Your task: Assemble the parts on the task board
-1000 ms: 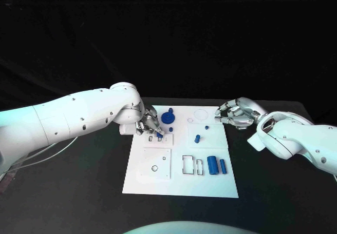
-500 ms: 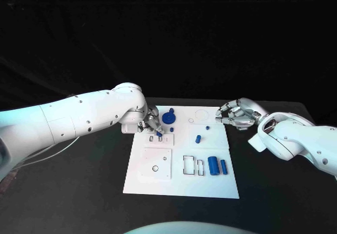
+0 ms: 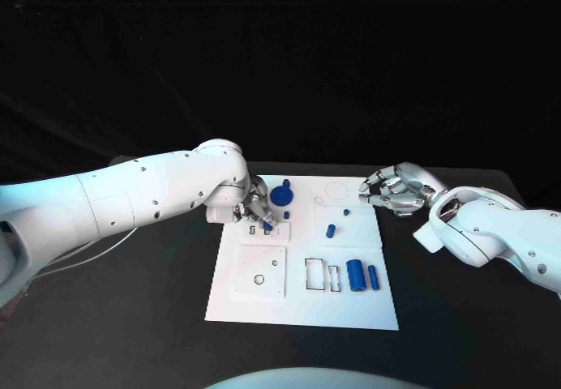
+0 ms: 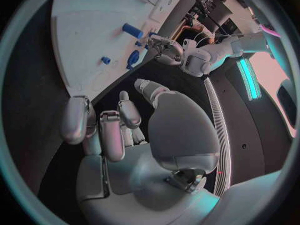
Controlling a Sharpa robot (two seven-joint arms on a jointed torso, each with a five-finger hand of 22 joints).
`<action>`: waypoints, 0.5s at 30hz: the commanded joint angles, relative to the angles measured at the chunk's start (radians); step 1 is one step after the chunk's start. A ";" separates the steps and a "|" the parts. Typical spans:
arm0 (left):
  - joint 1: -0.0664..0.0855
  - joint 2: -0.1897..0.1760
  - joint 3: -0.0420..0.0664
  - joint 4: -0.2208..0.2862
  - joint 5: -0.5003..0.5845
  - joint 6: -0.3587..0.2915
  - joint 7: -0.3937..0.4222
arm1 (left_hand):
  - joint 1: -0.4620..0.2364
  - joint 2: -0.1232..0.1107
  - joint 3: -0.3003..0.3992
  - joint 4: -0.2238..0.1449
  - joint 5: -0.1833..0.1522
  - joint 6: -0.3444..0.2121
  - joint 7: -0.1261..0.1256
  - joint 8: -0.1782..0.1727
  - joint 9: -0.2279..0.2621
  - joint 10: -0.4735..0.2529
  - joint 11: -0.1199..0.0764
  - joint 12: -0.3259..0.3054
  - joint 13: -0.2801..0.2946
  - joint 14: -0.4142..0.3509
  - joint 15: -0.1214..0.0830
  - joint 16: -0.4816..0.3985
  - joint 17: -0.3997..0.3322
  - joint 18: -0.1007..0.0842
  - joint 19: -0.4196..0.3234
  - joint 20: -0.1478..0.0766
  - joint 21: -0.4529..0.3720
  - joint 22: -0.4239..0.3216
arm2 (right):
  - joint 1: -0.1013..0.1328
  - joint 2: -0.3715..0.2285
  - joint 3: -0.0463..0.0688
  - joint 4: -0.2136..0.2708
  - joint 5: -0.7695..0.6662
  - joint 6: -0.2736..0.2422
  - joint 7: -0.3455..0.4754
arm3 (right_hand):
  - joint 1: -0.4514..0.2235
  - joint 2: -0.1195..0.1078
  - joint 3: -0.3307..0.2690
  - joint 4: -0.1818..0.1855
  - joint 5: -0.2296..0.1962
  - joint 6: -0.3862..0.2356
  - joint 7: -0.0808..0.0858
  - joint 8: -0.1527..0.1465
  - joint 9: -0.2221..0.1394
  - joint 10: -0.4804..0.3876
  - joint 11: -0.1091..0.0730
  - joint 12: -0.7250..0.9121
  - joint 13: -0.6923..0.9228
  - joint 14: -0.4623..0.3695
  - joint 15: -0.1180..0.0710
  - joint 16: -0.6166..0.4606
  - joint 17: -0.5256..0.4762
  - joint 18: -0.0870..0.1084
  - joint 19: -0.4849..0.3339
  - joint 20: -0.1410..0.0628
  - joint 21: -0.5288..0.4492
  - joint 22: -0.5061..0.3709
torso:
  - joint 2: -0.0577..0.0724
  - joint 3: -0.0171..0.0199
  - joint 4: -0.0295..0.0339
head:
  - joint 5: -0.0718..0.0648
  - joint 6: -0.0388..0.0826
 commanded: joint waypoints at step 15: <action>-0.003 -0.001 -0.002 0.008 -0.020 0.055 -0.015 | -0.008 0.004 0.122 -0.121 0.005 0.030 -0.018 0.012 0.007 0.007 -0.001 0.007 0.005 0.071 -0.011 0.010 0.140 -0.008 0.009 -0.003 0.005 0.004 | -0.001 0.000 0.000 0.002 -0.006 0.003 0.009 | 0.003 0.000 0.002 0.001 0.003 -0.008 -0.001 0.003 -0.001 -0.004 0.001 0.005 -0.001 0.056 -0.007 -0.006 0.046 0.019 -0.007 0.001 -0.006 -0.001 | 0.000 -0.0005 0.0002 | -0.002 -0.003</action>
